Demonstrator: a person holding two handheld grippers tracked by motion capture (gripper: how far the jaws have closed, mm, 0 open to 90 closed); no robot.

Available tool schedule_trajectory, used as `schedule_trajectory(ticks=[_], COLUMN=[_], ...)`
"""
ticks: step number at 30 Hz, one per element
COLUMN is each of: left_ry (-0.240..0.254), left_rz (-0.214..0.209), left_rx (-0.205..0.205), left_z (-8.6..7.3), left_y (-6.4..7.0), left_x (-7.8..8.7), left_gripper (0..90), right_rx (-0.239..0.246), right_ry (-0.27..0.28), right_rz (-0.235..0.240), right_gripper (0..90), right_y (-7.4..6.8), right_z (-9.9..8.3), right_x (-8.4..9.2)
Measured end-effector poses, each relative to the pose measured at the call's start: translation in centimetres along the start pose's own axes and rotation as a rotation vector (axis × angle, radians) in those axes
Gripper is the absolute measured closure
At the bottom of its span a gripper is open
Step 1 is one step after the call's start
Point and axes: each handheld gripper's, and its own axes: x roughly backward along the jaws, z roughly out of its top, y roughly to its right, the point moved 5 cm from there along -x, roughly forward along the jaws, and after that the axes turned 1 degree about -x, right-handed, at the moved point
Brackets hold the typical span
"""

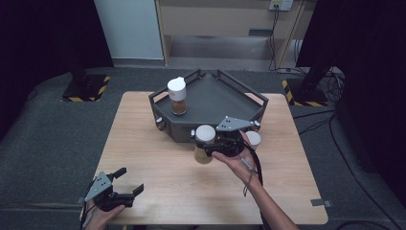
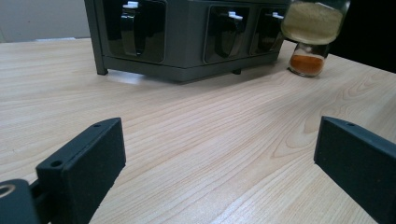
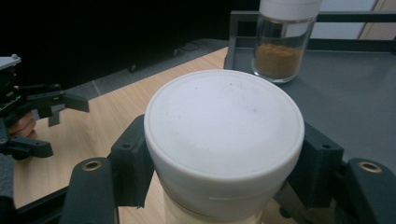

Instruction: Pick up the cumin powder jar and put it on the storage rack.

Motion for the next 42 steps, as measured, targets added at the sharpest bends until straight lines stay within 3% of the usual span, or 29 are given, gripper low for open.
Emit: schedule_trajectory(ticks=[22, 32, 42], left_ry=[-0.003, -0.004, -0.001], left_rz=[-0.007, -0.008, -0.009], left_rx=[0.007, 0.009, 0.011], left_z=[0.0, -0.1, -0.1], left_y=[-0.1, -0.1, -0.1], left_x=[0.0, -0.1, 0.0], left_gripper=[0.8, 0.8, 0.8], right_rx=[0.016, 0.005, -0.048], right_ry=[-0.004, 0.001, 0.007], right_rz=[-0.066, -0.100, -0.153], right_gripper=[33.4, 33.3, 33.4], right_y=[2.4, 3.6, 5.6], right_z=[5.7, 8.2, 9.6], right_x=[0.9, -0.1, -1.9])
